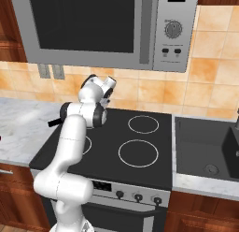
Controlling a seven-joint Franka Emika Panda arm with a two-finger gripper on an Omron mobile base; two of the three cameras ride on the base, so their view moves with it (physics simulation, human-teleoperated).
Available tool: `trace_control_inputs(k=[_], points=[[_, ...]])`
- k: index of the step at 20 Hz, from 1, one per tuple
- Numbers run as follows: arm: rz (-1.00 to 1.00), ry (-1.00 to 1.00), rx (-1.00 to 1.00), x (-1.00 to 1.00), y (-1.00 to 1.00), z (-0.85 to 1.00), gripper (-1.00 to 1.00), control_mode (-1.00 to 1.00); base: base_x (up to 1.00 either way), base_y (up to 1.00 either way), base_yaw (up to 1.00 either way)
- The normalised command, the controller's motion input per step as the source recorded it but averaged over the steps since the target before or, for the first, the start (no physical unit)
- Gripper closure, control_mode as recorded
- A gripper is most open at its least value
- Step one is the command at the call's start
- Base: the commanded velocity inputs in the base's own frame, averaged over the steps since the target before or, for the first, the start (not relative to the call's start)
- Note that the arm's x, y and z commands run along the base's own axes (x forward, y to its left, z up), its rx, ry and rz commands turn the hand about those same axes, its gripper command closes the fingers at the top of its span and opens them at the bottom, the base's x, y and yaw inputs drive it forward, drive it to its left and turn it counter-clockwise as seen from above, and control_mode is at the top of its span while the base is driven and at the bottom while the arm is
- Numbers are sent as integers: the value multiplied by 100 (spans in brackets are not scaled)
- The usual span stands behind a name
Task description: Place the pan on the rear left burner on the stove. Then place the tomato and the onion in the pan and turn on the rear left burner.
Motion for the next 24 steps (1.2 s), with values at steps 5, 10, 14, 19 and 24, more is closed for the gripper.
trace_control_inputs(k=[5,10,14,19,24], points=[[0,0,0,0,0,0,-100,-100,0,0,0],[0,0,0,0,0,0,-100,-100,0,0,0],[0,0,0,-10,0,0,-100,-100,0,0,0],[0,0,0,-26,-2,2,-100,-100,0,0,0],[0,0,0,-26,-12,10,-100,-100,0,0,0]])
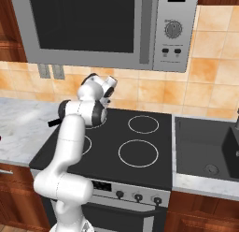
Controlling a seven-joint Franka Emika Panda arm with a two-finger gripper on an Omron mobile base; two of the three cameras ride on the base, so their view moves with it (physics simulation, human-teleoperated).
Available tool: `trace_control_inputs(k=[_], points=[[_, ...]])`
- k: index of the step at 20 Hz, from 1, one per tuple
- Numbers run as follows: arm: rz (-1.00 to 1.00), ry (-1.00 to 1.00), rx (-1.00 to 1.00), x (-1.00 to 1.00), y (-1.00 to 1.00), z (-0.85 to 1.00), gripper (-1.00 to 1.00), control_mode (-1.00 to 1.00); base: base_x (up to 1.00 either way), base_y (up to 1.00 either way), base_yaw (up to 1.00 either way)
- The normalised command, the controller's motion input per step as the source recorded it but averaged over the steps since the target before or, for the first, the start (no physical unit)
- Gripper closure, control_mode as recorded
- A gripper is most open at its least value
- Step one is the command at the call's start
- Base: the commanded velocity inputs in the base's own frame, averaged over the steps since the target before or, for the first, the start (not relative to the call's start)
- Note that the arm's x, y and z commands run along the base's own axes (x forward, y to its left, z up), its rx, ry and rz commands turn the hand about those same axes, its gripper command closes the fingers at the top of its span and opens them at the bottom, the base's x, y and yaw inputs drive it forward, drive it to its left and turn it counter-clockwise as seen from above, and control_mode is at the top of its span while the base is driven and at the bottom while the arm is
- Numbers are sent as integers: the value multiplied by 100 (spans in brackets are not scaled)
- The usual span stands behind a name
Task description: Place the pan on the rear left burner on the stove. Then place the tomato and the onion in the pan and turn on the rear left burner.
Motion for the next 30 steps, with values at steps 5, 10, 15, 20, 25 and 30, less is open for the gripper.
trace_control_inputs(k=[5,10,15,20,25,30], points=[[0,0,0,-19,-13,12,-100,-100,0,0,0],[0,-1,0,-28,-12,15,-100,-100,0,0,0],[0,-1,0,-38,-9,15,-100,-100,0,0,0],[0,-4,0,-51,-13,14,-100,-100,0,0,0],[0,-6,0,-54,-14,24,-100,-100,0,0,0],[0,-8,0,-63,-9,25,-100,-100,0,0,0]])
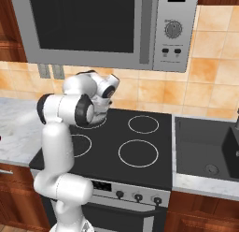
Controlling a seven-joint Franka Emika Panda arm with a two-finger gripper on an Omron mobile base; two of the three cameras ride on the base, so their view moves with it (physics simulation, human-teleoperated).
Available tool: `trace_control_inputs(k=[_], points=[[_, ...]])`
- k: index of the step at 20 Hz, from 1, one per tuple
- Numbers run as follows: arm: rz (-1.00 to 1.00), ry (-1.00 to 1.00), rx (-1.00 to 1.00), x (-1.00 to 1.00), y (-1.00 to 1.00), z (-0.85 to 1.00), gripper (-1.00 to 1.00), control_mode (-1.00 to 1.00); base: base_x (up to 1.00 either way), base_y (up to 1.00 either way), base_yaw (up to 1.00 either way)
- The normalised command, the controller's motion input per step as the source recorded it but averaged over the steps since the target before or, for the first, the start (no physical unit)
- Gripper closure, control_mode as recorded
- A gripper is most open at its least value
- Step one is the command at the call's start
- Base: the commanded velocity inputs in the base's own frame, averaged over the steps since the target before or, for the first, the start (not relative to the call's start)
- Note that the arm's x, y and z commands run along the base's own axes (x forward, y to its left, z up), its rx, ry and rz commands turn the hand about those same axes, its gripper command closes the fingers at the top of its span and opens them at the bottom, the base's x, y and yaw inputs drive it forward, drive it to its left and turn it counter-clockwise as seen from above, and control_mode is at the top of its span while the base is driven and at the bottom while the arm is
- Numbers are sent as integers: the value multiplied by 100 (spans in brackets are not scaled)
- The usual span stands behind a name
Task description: Place the pan on the rear left burner on the stove. Then place the tomato and the onion in the pan and turn on the rear left burner.
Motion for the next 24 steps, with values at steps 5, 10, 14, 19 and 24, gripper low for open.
trace_control_inputs(k=[5,10,14,19,24], points=[[0,-8,0,-76,-1,17,-100,-100,0,0,0],[-7,-6,0,-79,0,11,-100,-100,0,0,0],[-15,0,0,-67,3,16,-100,-100,0,0,0],[-21,0,0,-32,23,25,-100,-100,0,0,0],[-20,6,-1,-10,39,28,-100,-100,0,0,0]])
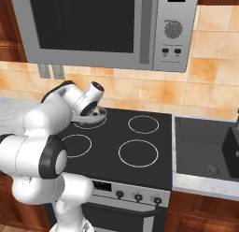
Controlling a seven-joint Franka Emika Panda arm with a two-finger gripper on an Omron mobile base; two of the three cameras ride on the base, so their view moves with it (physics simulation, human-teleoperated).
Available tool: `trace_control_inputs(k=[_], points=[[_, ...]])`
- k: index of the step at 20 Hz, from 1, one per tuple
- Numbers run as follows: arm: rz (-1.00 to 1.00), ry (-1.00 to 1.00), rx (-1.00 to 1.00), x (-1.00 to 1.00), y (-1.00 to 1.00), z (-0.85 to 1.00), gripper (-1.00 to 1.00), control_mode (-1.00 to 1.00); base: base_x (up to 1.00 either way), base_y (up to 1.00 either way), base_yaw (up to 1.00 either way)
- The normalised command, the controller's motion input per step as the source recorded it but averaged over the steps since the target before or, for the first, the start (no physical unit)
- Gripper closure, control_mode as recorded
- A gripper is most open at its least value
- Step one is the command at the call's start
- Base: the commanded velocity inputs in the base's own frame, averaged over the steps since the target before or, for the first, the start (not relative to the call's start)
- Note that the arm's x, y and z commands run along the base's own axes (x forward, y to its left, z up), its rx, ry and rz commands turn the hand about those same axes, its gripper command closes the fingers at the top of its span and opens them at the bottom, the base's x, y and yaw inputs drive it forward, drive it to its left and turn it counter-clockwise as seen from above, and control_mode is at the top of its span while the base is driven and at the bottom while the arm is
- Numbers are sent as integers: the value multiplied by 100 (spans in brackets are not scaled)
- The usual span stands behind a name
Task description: Place the pan on the rear left burner on the stove. Then place the tomato and the onion in the pan and turn on the rear left burner.
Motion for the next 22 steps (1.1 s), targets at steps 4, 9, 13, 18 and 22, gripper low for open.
trace_control_inputs(k=[4,9,13,18,22], points=[[-9,3,-8,-16,39,23,-100,-100,0,0,0],[-4,1,-13,-9,47,21,-100,-100,0,0,0],[0,0,-16,-18,49,18,-100,-100,0,0,0],[0,1,-15,-20,51,14,-100,-100,0,0,0],[0,1,-13,-7,48,19,-100,-100,0,0,0]])
